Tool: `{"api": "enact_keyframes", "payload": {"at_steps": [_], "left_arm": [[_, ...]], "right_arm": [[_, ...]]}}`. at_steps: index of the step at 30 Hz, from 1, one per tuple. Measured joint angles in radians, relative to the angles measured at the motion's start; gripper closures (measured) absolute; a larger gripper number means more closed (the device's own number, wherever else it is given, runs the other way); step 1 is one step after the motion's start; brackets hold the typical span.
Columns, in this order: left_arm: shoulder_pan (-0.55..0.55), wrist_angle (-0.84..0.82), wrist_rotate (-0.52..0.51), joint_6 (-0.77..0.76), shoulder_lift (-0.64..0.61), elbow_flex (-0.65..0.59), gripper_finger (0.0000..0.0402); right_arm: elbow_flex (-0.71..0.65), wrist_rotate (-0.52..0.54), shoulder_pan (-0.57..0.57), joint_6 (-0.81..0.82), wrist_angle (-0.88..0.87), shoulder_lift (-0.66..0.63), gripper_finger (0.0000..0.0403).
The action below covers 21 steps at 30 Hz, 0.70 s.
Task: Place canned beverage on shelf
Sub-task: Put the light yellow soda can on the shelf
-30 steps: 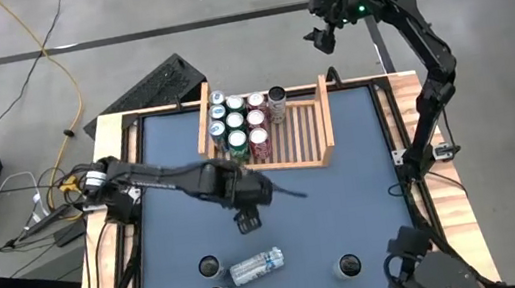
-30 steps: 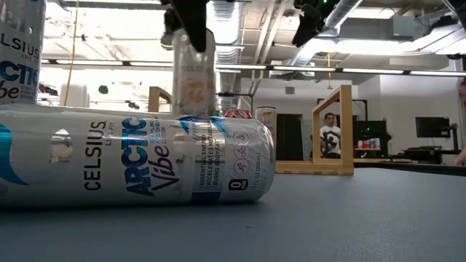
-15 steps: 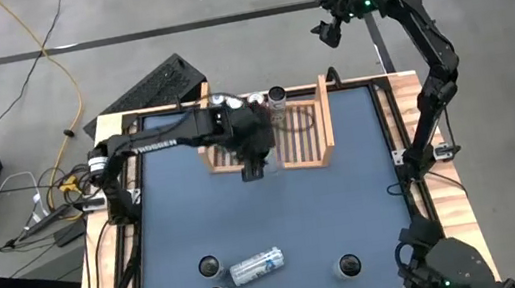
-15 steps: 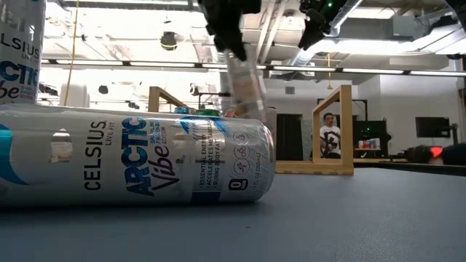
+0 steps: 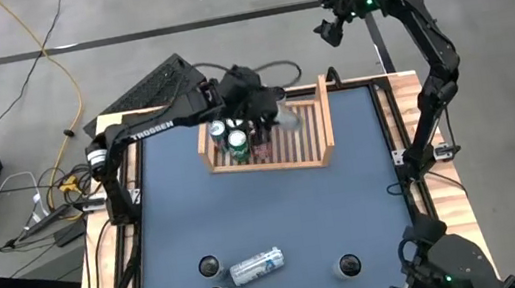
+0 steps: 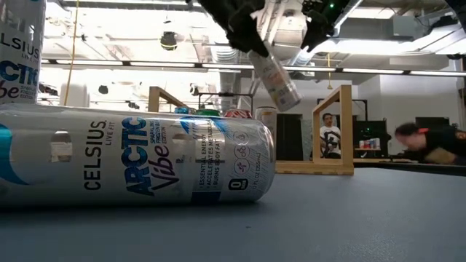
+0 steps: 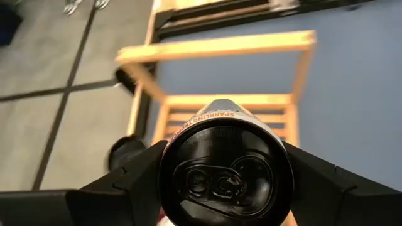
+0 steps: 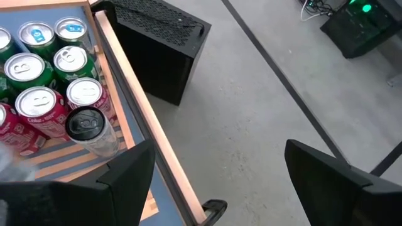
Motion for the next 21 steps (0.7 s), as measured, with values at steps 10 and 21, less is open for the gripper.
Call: {"api": "enact_keyframes", "payload": {"at_steps": [10,21], "left_arm": [[0.099,0.025,0.053,0.04,0.014,0.001,0.015],[0.057,-0.062,0.044,0.104,0.105,0.016,0.0148]], "right_arm": [[0.0,0.0,0.0,0.001,0.0,0.0,0.006],[0.0,0.001,0.001,0.011,0.004,0.0,0.006]]}}
